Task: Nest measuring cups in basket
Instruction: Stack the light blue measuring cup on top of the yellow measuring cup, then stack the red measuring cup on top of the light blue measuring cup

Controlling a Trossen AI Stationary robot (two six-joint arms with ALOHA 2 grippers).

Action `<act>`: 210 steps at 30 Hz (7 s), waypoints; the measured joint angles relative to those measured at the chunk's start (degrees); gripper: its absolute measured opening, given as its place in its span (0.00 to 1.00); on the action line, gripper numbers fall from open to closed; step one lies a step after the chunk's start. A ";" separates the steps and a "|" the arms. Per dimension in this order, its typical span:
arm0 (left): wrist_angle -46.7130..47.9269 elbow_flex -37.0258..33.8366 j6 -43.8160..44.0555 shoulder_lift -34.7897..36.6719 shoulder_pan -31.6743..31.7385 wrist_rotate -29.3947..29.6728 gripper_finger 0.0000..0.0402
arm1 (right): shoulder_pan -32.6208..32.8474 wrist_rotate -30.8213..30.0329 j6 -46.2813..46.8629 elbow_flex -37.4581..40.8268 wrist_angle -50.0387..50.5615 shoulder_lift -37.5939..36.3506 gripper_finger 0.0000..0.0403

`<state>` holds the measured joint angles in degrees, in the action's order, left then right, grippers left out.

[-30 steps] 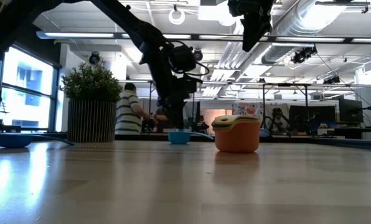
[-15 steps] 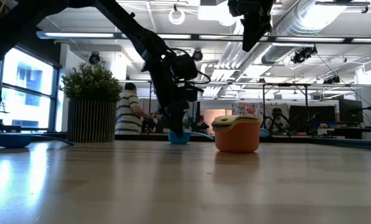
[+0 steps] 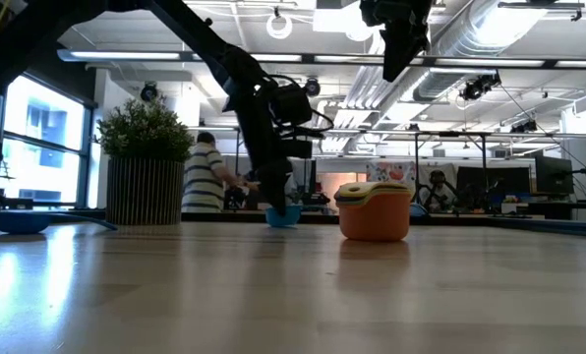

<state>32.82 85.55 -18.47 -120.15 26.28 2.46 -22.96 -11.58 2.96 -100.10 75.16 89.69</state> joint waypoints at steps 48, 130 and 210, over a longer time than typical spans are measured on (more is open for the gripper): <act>-2.57 -0.10 -59.68 15.53 -23.39 -5.21 0.02 | 1.89 -9.65 33.24 -0.02 -10.12 -6.50 0.26; -8.70 -0.10 -61.64 4.67 -21.61 -6.81 0.09 | 6.62 -8.78 33.07 -0.02 -9.84 -6.49 0.26; 56.90 -2.36 62.54 32.67 -33.03 0.99 0.23 | 3.80 6.47 16.21 -0.02 -9.17 -6.47 0.26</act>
<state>89.71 83.19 44.06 -87.48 -6.75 3.45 -19.16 -5.10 19.17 -100.12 65.99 83.22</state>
